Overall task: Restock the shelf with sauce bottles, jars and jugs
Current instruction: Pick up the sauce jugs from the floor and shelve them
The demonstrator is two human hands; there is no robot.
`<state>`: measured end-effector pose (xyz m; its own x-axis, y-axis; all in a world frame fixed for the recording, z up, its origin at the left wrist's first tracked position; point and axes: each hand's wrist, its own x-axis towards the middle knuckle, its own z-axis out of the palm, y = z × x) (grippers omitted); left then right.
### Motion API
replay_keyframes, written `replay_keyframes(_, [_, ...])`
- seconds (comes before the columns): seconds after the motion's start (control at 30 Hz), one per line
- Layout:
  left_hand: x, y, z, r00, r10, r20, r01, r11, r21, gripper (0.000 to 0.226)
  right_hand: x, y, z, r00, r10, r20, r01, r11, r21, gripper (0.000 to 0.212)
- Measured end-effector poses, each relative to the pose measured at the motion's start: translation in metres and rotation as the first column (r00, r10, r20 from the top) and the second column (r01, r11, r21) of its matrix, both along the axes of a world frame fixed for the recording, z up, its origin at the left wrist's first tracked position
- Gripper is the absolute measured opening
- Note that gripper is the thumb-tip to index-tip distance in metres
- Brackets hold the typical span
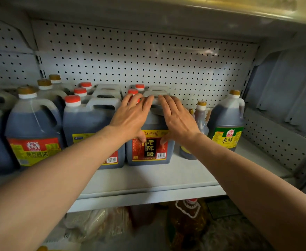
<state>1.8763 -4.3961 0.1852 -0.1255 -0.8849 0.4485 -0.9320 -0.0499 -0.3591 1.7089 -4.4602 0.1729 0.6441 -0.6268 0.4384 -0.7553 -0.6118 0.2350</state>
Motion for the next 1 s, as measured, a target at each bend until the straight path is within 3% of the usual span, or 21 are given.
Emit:
replay_keyframes(0.23, [-0.001,0.004,0.004,1.000,0.010,0.029,-0.010,1.000,0.007,0.148,-0.008,-0.008,0.002,0.999,0.051,-0.003,-0.051,0.998,-0.020,0.150])
replay_keyframes(0.37, [0.004,0.004,0.006,1.000,-0.020,0.018,0.020,1.000,0.006,0.137,-0.016,-0.020,0.012,0.956,0.219,0.197,-0.242,0.965,0.099,0.107])
replay_keyframes(0.43, [0.005,0.002,0.011,0.991,-0.079,-0.108,0.079,0.997,-0.002,0.107,-0.015,-0.025,0.022,0.903,0.199,0.380,-0.270,0.952,0.142,0.087])
replay_keyframes(0.53, [0.003,-0.005,0.025,0.898,-0.104,-0.428,0.114,0.994,-0.002,0.062,-0.007,-0.031,0.043,0.794,0.019,0.608,-0.281,0.898,0.339,0.066])
replay_keyframes(0.6, [0.001,-0.014,0.032,0.867,-0.039,-0.497,0.060,0.998,0.026,0.057,0.002,-0.038,0.056,0.744,-0.064,0.665,-0.312,0.847,0.431,0.065])
replay_keyframes(0.8, [-0.004,-0.038,0.033,0.935,0.107,-0.338,-0.090,0.994,0.065,0.071,0.031,-0.073,0.068,0.795,-0.248,0.553,-0.204,0.749,0.630,0.076])
replay_keyframes(1.0, [-0.003,-0.037,0.030,0.917,0.120,-0.380,-0.089,0.991,0.099,0.067,0.047,-0.091,0.068,0.786,-0.332,0.522,-0.219,0.639,0.737,0.078])
